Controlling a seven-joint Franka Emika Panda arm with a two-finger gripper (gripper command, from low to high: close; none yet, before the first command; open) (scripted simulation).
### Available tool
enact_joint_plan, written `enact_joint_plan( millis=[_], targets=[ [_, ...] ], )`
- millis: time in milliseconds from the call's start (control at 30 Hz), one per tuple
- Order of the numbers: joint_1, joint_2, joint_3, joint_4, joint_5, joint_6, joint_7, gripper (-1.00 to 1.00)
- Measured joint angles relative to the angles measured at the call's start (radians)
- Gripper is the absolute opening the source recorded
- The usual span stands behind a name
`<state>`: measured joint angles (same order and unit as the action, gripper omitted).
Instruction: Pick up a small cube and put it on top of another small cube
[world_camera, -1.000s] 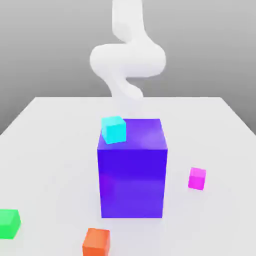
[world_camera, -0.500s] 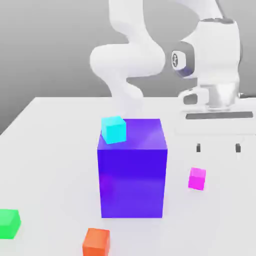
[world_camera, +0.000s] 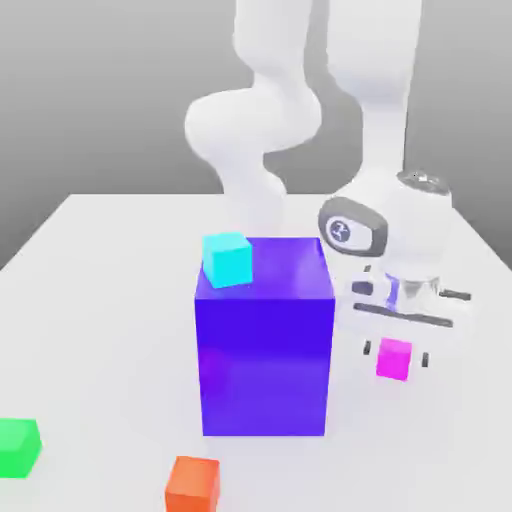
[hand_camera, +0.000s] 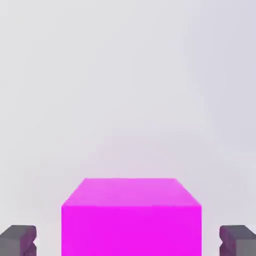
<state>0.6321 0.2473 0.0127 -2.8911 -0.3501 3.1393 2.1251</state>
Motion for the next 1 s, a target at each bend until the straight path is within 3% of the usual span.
enact_joint_plan(
  millis=[133, 200, 267, 400, 467, 700, 867, 1000],
  targets=[
    [0.01, 0.002, -0.01, 0.0, -0.001, 0.003, 0.001, -1.0],
    [-0.05, -0.05, 0.057, -0.011, 0.031, -0.04, -0.025, -1.0],
    [-0.115, -0.119, 0.146, -0.028, 0.126, -0.093, -0.096, -1.0],
    [-0.078, -0.266, 0.181, -0.059, 0.35, -0.206, -0.256, -1.0],
    [-0.075, -0.262, 0.174, -0.018, 0.344, -0.23, -0.288, -1.0],
    [-0.155, -0.126, 0.086, 0.225, 0.282, -0.286, -0.286, -1.0],
    [-0.247, -0.027, -0.021, 0.404, 0.306, -0.343, -0.238, -1.0],
    [-0.333, 0.003, -0.131, 0.472, 0.358, -0.393, -0.126, -1.0]
  ],
)
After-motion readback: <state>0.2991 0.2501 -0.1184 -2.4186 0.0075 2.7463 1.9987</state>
